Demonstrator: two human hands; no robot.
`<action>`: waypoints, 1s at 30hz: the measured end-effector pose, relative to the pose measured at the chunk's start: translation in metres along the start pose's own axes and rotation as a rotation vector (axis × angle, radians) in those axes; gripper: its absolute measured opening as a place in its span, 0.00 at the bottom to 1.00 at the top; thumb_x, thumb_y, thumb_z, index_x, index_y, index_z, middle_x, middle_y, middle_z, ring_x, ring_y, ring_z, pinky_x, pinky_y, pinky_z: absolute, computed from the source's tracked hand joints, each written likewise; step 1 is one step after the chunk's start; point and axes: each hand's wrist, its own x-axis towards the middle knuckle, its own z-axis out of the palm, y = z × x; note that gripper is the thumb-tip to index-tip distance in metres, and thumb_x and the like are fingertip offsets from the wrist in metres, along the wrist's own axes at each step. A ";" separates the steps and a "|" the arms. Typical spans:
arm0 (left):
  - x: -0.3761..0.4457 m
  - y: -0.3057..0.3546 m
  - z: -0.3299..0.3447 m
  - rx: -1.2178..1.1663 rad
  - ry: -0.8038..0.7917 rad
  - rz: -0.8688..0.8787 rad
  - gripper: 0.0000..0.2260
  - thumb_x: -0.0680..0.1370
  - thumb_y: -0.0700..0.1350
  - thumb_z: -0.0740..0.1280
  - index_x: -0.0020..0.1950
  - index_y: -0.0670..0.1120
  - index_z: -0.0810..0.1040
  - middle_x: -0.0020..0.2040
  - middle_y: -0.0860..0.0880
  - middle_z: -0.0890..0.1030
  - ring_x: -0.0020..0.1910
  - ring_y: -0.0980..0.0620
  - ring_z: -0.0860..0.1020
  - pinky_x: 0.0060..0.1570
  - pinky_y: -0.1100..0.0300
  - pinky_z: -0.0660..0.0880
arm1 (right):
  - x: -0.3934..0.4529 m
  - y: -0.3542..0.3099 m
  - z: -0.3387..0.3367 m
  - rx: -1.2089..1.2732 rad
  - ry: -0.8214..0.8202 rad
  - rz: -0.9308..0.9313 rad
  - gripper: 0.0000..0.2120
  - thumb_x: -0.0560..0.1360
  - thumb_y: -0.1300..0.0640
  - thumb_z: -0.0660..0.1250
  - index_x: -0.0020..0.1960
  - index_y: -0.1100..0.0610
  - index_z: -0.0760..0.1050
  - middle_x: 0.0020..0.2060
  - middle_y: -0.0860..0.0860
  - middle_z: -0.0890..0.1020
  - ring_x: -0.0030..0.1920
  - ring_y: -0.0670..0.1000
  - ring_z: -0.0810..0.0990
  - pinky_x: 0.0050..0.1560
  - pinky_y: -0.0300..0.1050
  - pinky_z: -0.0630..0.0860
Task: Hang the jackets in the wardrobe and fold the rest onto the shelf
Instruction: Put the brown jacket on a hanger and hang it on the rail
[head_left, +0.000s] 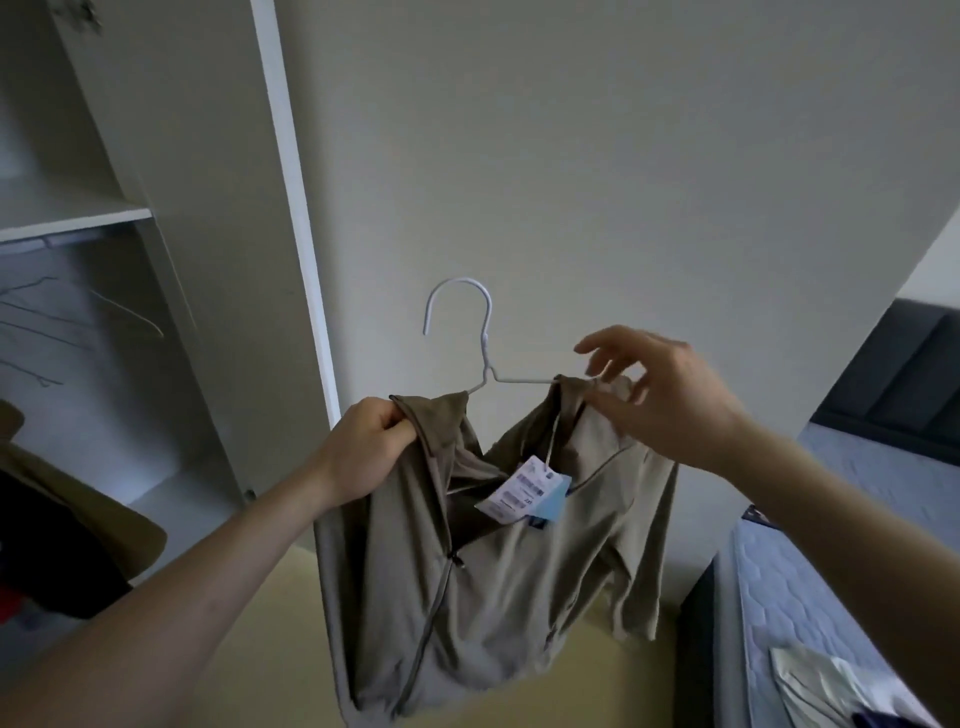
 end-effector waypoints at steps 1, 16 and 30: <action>0.001 -0.003 -0.002 -0.004 0.007 -0.006 0.21 0.72 0.61 0.60 0.39 0.42 0.75 0.41 0.52 0.75 0.42 0.54 0.71 0.49 0.46 0.75 | 0.001 0.009 0.000 -0.037 0.002 0.023 0.23 0.75 0.51 0.75 0.68 0.44 0.75 0.55 0.40 0.81 0.55 0.43 0.81 0.54 0.46 0.80; 0.055 -0.078 -0.075 0.034 0.167 -0.086 0.10 0.84 0.37 0.63 0.53 0.38 0.85 0.53 0.47 0.87 0.58 0.50 0.83 0.63 0.52 0.76 | 0.154 0.047 0.130 0.121 -0.441 -0.050 0.15 0.84 0.52 0.62 0.39 0.50 0.73 0.33 0.44 0.78 0.36 0.46 0.76 0.38 0.39 0.70; 0.104 -0.140 -0.177 0.585 0.439 -0.466 0.13 0.81 0.44 0.58 0.39 0.42 0.75 0.42 0.46 0.78 0.43 0.47 0.78 0.49 0.43 0.78 | 0.312 -0.009 0.297 0.632 -0.658 -0.062 0.15 0.83 0.51 0.65 0.42 0.49 0.86 0.38 0.43 0.87 0.41 0.42 0.85 0.45 0.37 0.78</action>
